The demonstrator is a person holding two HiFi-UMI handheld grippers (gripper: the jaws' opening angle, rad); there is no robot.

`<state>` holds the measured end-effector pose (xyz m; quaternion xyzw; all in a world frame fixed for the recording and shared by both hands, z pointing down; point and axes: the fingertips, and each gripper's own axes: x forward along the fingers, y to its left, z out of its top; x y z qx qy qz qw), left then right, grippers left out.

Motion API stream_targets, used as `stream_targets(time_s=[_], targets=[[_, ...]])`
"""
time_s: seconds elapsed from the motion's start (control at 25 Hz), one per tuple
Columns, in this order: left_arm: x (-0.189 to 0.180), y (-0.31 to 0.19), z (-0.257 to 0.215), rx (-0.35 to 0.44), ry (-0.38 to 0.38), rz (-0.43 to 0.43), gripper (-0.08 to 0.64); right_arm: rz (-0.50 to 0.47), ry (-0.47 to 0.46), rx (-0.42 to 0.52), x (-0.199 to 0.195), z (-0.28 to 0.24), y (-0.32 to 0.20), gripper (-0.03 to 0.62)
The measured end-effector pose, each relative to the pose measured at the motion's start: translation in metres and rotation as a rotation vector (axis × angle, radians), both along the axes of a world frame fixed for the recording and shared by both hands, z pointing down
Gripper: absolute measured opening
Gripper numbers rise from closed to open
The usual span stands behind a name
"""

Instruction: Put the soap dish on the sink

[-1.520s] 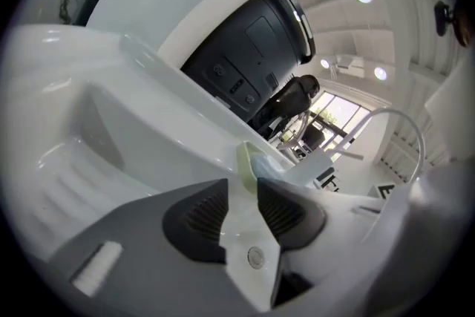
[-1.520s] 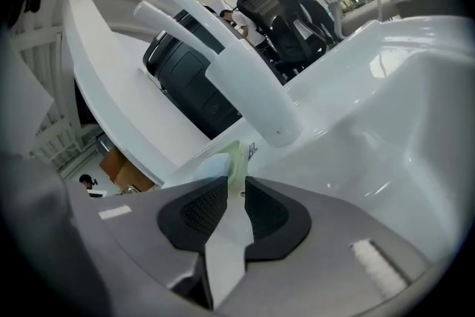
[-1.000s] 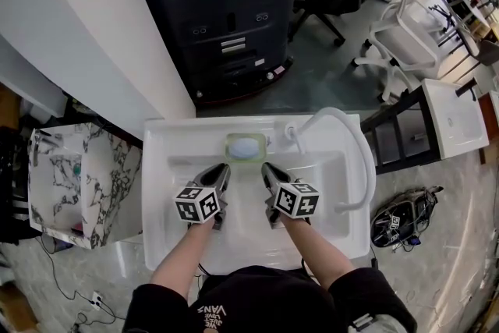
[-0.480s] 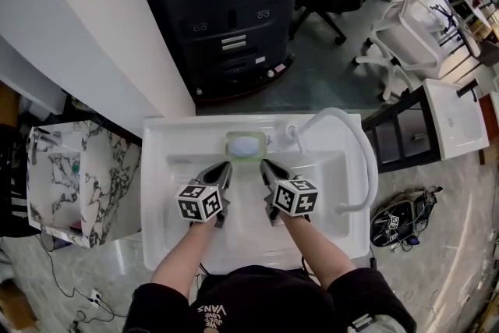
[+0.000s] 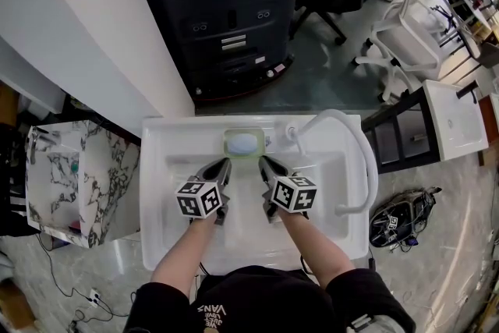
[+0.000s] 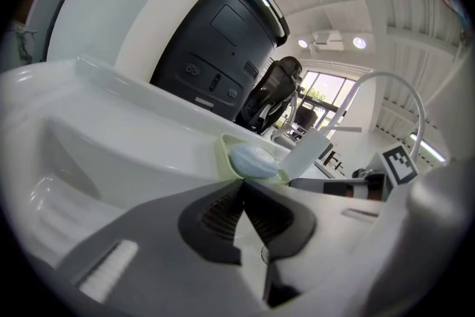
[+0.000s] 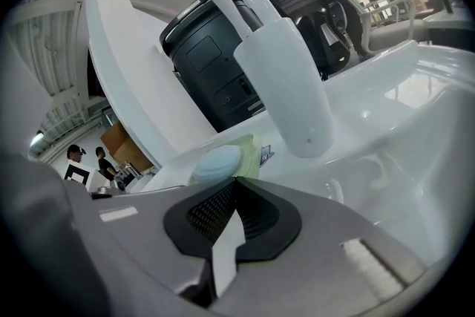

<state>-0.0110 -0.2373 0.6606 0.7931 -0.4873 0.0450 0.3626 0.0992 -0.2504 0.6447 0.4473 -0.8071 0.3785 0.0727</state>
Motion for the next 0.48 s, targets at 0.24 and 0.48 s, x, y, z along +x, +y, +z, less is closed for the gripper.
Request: stream_targets(time_s=[0.24,0.48], targets=[[-0.0018,-0.0007,-0.0006,-0.002,-0.002,0.003,0.052,0.002,-0.002,-0.006,-0.0004,-0.0009,-0.0004,0.003],[-0.0058,0.0039,-0.0041,-0.001,-0.004,0.013,0.052,0.017,-0.004,-0.008,0.0018,-0.0035,0.0059,0.002]])
